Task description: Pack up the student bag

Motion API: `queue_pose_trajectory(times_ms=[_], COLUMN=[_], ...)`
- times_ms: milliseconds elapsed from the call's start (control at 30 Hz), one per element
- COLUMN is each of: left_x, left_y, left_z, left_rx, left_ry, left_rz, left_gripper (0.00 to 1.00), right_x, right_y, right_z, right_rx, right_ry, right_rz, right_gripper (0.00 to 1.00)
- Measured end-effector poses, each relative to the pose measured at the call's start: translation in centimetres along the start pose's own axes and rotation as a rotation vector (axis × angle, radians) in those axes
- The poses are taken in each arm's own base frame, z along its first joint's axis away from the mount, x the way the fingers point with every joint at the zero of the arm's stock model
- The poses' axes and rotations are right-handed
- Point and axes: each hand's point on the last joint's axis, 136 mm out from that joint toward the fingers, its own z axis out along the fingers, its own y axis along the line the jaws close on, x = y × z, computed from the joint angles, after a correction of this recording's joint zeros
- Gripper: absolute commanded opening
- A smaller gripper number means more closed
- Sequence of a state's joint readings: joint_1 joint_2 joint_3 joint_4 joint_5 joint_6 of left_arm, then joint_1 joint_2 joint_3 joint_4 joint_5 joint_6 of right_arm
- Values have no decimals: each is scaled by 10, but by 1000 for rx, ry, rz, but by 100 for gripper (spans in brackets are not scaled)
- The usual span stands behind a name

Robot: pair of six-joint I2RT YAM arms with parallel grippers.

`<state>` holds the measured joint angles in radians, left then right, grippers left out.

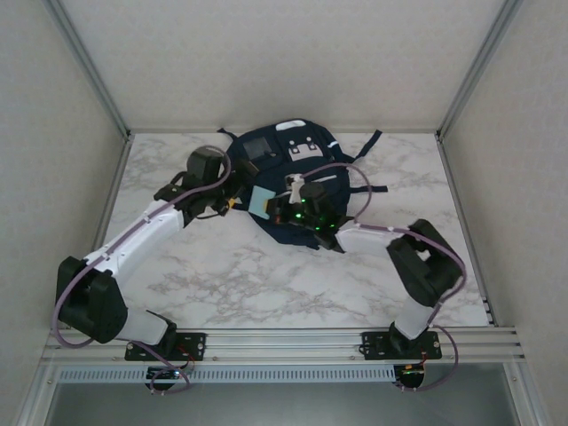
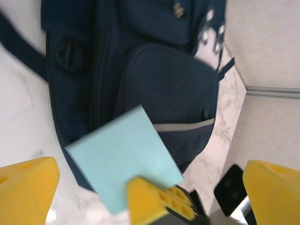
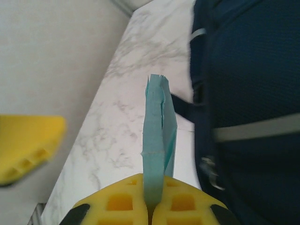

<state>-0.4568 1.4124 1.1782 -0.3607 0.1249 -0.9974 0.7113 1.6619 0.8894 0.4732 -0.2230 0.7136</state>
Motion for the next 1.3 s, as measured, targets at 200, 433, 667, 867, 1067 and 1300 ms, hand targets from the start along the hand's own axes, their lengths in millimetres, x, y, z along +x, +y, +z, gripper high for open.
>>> queue_pose_trajectory(times_ms=[200, 433, 667, 867, 1067, 1300], left_x=[-12, 47, 91, 130, 145, 135], left_y=[-30, -41, -70, -69, -32, -25], left_z=[0, 66, 103, 129, 147, 158], left_rx=[0, -64, -87, -189, -346, -418], left_ry=[-58, 82, 168, 210, 255, 244], left_rz=[252, 609, 938, 1232, 1402, 1474], left_gripper=[94, 90, 83, 82, 67, 9], right_x=[-46, -82, -53, -55, -52, -45], right_y=[-29, -110, -167, -165, -164, -154], right_z=[-76, -181, -252, -283, -285, -263], right_rx=[230, 646, 890, 914, 904, 791], right_ry=[-160, -344, -362, -426, -410, -326], right_rz=[-13, 112, 231, 256, 266, 268], right_gripper=[0, 0, 0, 0, 0, 0])
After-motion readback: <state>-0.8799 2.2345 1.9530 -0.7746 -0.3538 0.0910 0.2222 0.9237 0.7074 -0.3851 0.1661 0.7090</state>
